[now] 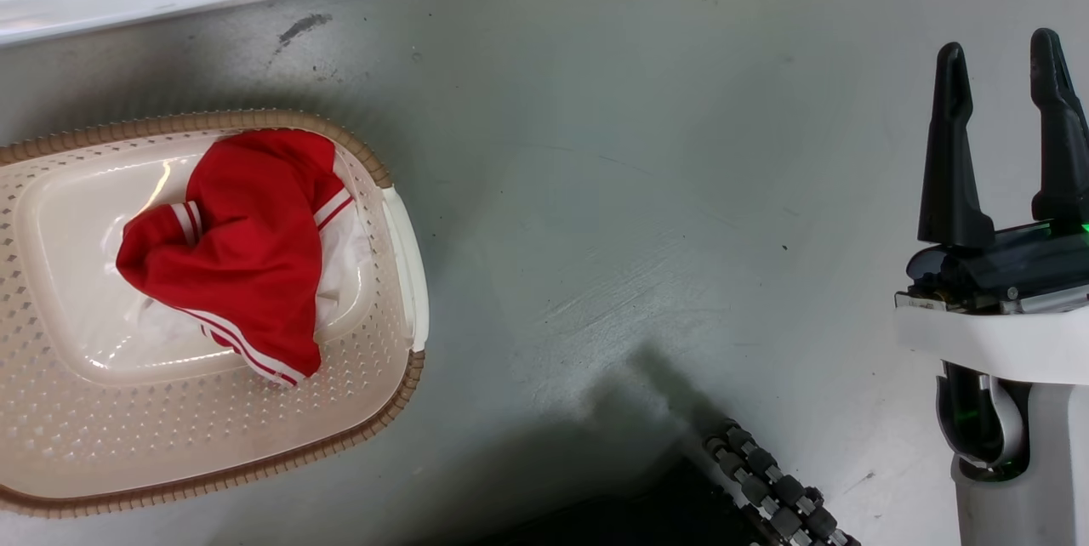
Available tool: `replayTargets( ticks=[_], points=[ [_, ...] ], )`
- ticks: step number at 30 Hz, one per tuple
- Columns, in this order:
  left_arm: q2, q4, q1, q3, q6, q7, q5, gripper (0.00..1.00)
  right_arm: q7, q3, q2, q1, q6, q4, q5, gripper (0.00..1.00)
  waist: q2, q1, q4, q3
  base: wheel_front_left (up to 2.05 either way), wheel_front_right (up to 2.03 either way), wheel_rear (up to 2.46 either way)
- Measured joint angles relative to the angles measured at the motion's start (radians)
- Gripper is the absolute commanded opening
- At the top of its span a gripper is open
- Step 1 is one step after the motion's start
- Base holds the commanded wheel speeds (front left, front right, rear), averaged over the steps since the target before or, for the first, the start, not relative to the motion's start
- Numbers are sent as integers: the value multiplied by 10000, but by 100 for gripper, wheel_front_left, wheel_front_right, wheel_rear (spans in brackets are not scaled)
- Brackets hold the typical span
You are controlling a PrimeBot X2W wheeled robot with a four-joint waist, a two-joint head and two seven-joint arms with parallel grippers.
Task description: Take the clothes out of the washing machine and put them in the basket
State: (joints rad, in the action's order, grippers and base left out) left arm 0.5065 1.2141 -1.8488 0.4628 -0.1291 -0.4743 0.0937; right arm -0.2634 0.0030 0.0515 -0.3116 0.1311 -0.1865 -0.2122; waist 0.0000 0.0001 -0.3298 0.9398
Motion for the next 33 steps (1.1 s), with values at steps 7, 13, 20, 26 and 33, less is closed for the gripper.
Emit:
replayTargets(
  ticks=[7,13,20,26,33],
  points=[
    [86,13,-113,424,0,-150,351,100,-2,33,0,-62,2,-2,-4,100,0,-1,-11,136,0,0,0],
    [192,-86,-154,838,0,142,602,0,0,59,0,-109,2,2,-56,100,0,-1,3,141,0,0,0],
    [341,-219,4,1041,0,1480,890,0,-2,0,0,-113,0,75,19,100,0,-1,88,-165,0,0,0],
    [117,-226,589,1070,0,2964,1204,0,0,-107,-2,-74,0,186,251,100,0,-1,317,-719,0,0,0],
    [-594,-194,1825,1074,0,4548,1741,0,0,-169,-4,169,0,372,665,100,0,-2,742,-1634,0,0,0]
  ],
)
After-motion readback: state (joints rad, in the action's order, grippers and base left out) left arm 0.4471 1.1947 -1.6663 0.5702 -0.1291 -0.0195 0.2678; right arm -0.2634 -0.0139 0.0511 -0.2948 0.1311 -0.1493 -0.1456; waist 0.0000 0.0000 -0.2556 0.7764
